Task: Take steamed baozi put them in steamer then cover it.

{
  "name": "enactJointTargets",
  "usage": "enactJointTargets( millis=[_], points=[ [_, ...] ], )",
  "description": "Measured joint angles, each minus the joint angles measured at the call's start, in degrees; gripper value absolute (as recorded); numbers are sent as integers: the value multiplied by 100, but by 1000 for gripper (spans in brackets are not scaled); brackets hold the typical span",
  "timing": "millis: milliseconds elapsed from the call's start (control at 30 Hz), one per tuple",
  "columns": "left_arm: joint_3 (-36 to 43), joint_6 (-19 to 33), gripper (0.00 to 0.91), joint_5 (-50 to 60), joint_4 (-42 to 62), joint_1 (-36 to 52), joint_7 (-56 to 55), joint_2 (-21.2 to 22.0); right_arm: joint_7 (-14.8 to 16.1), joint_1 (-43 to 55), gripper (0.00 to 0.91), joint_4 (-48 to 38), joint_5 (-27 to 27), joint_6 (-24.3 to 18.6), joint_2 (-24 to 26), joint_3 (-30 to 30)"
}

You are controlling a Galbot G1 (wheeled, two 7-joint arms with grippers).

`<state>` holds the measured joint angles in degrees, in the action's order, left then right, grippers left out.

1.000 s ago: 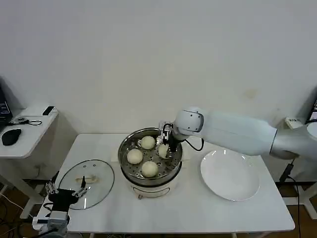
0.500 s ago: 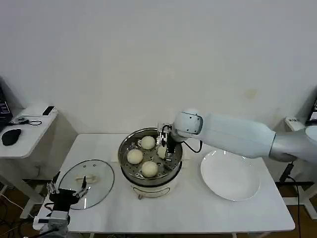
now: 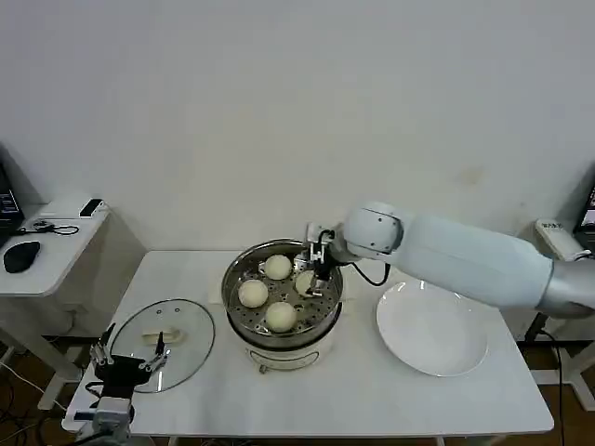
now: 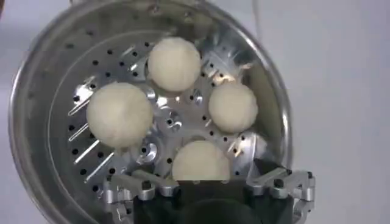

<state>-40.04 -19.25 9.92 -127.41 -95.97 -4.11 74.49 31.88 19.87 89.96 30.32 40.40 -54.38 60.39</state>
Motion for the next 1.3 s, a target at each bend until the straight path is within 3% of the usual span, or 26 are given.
enactJointTargets(
  millis=[300, 600, 800, 967, 1300],
  points=[
    [35, 27, 907, 38, 51, 27, 4, 15, -1017, -1013, 907, 662, -299, -481, 680, -1128],
    [127, 155, 907, 116, 151, 37, 110, 33, -2033, -3465, 907, 1115, -1282, -1759, 800, -3477],
    [167, 253, 907, 177, 258, 80, 100, -15, -2373, -5396, 907, 1317, -1954, -2736, 402, -5343],
    [249, 398, 907, 378, 392, 110, 78, -25, -2475, -6849, 907, 1381, -2370, -3488, -199, -6784],
    [177, 967, 907, 1687, 885, 119, -96, -250, -2502, -9065, 907, 1741, -2483, -4277, -1597, -9180]
  ],
)
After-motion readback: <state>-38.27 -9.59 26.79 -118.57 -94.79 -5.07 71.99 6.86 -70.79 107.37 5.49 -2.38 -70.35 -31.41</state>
